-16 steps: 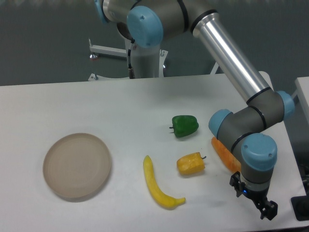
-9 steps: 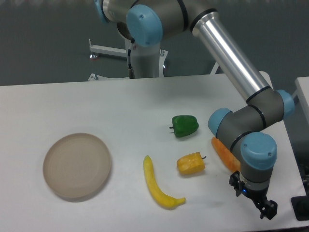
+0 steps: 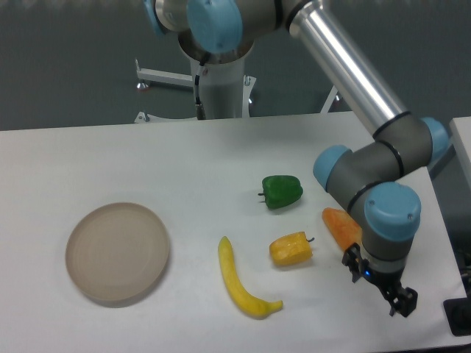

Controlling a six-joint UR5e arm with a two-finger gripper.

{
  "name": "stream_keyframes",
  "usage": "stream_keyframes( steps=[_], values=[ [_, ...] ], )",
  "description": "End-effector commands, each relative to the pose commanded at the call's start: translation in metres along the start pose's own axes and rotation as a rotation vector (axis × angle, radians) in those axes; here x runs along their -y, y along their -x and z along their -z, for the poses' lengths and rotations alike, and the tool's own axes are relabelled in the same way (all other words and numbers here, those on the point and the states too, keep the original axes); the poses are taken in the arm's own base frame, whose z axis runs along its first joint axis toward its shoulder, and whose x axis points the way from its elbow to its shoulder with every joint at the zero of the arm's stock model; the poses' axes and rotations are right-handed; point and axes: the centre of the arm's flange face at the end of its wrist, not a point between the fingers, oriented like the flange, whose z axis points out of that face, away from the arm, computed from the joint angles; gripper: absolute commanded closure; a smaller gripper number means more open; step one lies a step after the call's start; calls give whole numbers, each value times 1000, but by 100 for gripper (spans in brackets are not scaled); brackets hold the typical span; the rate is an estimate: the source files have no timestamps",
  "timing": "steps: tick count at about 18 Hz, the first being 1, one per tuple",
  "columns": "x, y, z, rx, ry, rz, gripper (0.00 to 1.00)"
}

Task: Pick up the green pepper from the table
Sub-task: 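Move the gripper over the green pepper and lower onto it, then close the gripper on the green pepper and lift slightly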

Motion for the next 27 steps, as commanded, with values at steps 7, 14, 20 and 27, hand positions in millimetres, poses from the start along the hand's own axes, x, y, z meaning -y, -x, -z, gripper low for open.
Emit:
stream_keyframes(
  steps=[7, 14, 20, 27],
  values=[
    [27, -78, 61, -116, -1, -85, 0],
    [44, -165, 58, -223, -36, -276, 0],
    [30, -210, 30, -290, -40, -393, 0],
    [1, -206, 10, -283, -56, -466, 0]
  ],
)
